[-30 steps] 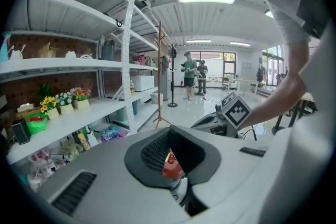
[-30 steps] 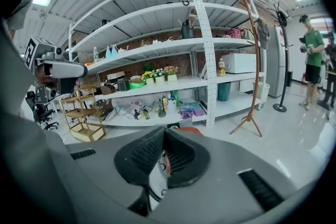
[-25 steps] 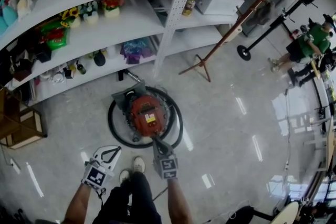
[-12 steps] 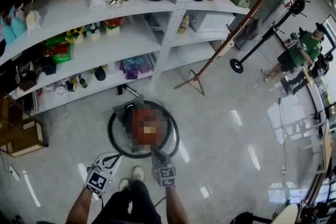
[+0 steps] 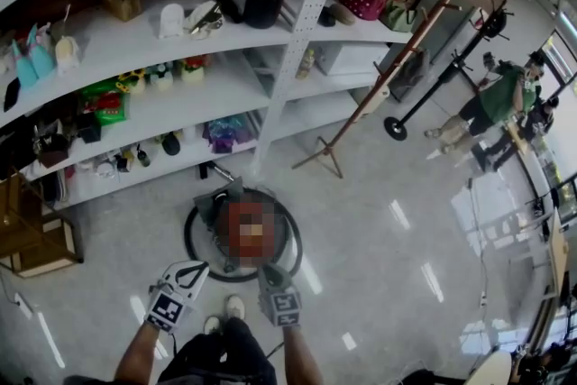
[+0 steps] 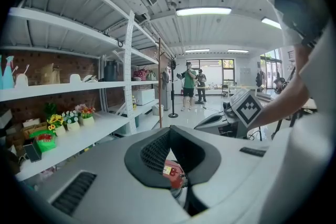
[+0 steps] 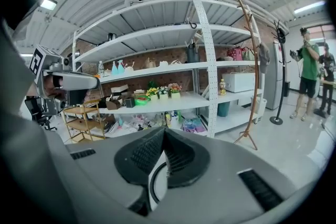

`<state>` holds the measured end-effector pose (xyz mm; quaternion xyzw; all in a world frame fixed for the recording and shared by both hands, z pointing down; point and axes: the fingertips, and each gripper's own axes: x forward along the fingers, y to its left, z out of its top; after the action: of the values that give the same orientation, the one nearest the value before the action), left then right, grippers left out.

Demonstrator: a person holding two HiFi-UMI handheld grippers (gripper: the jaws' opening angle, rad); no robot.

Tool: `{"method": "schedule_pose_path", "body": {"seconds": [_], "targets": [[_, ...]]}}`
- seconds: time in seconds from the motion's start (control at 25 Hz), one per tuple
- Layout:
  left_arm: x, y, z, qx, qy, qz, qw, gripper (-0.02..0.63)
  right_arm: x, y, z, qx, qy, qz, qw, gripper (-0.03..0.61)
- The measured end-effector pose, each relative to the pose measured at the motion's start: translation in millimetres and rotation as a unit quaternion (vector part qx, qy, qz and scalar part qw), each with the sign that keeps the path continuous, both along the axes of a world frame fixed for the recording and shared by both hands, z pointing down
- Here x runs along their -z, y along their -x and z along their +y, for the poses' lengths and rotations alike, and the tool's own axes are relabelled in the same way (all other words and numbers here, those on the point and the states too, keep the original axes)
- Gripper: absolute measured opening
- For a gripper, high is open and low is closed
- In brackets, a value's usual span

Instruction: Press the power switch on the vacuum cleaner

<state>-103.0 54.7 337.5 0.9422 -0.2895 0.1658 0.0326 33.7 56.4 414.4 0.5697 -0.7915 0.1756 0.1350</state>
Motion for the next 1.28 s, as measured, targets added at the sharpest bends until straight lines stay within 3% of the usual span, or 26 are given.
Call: {"method": "schedule_pose_path", "body": {"seconds": [0.44, 0.6, 0.8, 1.28], "targets": [[42, 1, 10, 0.002, -0.024, 0.014, 0.9996, 0.005, 71, -3, 27, -0.023, -0.045, -0.001, 0.999, 0.011], [58, 0, 15, 0.006, -0.013, 0.023, 0.9996, 0.005, 92, -7, 33, -0.027, -0.069, -0.007, 0.997, 0.011], [76, 5, 7, 0.012, -0.062, 0.025, 0.9977, 0.005, 115, -12, 33, -0.038, -0.092, -0.004, 0.995, 0.011], [104, 6, 11, 0.017, -0.084, 0.032, 0.9958, 0.005, 152, -23, 51, -0.056, -0.123, -0.01, 0.991, 0.011]]}}
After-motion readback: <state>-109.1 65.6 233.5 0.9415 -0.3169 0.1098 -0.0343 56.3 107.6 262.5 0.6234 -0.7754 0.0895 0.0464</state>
